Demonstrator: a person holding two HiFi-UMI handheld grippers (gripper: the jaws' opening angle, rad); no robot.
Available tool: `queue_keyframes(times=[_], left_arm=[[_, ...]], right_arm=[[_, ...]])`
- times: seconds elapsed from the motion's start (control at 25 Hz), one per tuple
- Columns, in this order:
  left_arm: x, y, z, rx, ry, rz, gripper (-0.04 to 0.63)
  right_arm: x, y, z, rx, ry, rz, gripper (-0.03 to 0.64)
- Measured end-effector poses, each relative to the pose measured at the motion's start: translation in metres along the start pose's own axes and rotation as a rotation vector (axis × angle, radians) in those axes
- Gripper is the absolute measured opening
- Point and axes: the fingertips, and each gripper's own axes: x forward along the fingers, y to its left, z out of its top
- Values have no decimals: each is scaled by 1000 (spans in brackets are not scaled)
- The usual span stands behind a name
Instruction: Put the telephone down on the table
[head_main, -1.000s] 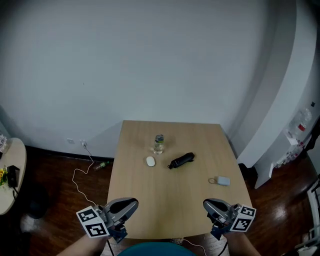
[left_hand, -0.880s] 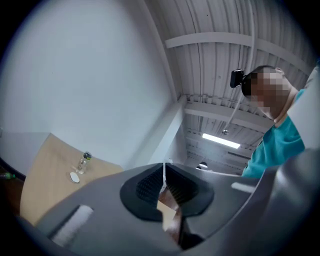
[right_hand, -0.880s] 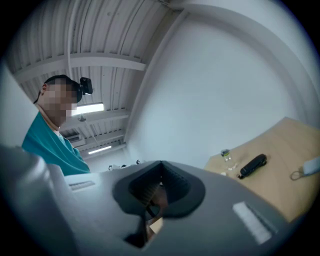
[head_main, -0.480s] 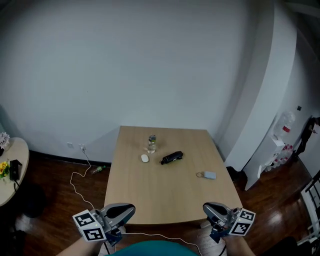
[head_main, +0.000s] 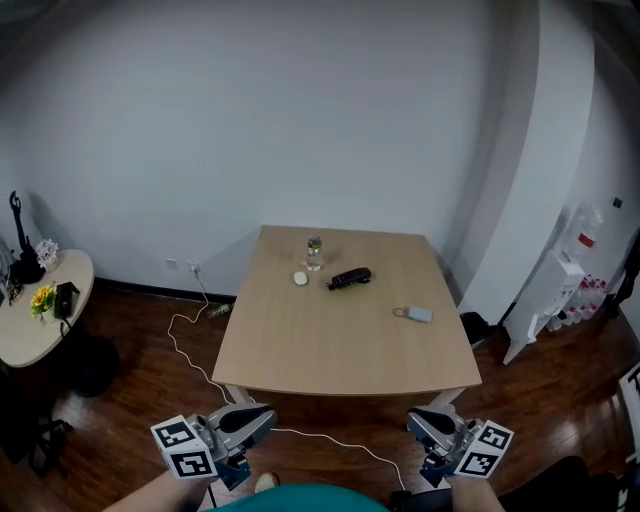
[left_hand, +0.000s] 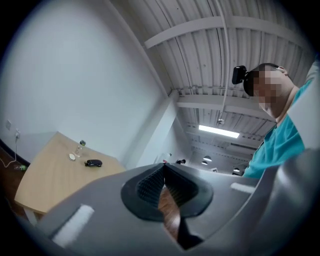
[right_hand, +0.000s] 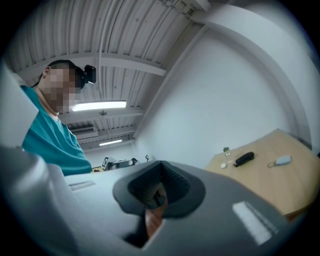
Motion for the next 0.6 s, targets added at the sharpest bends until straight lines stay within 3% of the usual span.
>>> queue_keyframes(times=[0.4,0.6], left_arm=[[-96,-31,11,73,-18,-13,6],[-178,-22,5,46,1,-25,6]], right_arm=[[19,94,-26,-24,9,28,2],[51,159,-54,22,-19,-15,2]])
